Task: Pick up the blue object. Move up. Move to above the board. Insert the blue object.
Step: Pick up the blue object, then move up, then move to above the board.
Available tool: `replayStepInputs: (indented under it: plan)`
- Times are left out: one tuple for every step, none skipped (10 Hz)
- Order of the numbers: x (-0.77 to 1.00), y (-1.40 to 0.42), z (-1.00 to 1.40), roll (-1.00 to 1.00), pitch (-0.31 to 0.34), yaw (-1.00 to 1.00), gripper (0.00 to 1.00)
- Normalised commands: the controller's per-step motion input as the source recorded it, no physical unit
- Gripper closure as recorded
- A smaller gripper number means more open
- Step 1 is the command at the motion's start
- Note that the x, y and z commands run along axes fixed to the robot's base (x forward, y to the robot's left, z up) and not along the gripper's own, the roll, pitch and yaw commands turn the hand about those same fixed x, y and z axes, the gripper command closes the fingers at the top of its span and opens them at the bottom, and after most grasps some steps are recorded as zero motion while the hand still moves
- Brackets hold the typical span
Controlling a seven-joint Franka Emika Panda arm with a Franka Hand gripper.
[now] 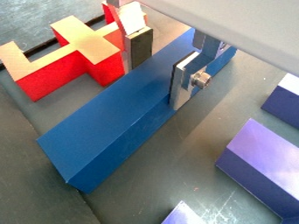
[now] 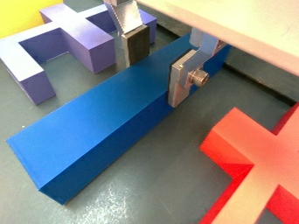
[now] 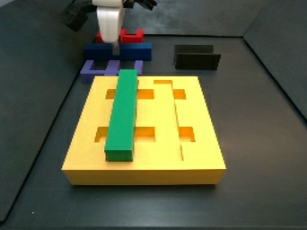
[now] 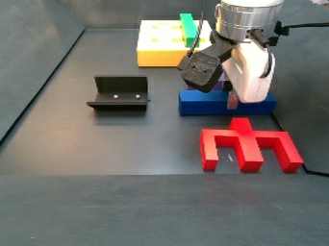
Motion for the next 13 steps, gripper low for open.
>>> replayStepInputs:
  plan:
    - [0.0,0.0,0.0,0.0,0.0,0.0,1.0]
    - [0.0,0.0,0.0,0.0,0.0,0.0,1.0]
    - [0.0,0.0,0.0,0.0,0.0,0.0,1.0]
    - [0.0,0.0,0.0,0.0,0.0,0.0,1.0]
    - [0.0,0.0,0.0,0.0,0.0,0.0,1.0]
    - [0.0,0.0,0.83,0.0,0.0,0.0,1.0]
    - [0.0,-0.05,0.81,-0.01,0.009,-0.03,1.0]
    - [-0.02,-0.06,0.61,0.0,0.048,-0.02,1.0]
    - [0.01,-0.01,0.22,0.03,0.032,-0.01,1.0]
    - [0.0,0.0,1.4,0.0,0.0,0.0,1.0]
    - [-0.02,0.0,1.4,0.0,0.018,0.0,1.0]
    - [-0.05,0.0,1.4,0.01,0.034,0.0,1.0]
    - [-0.03,0.0,1.4,0.02,0.014,0.0,1.0]
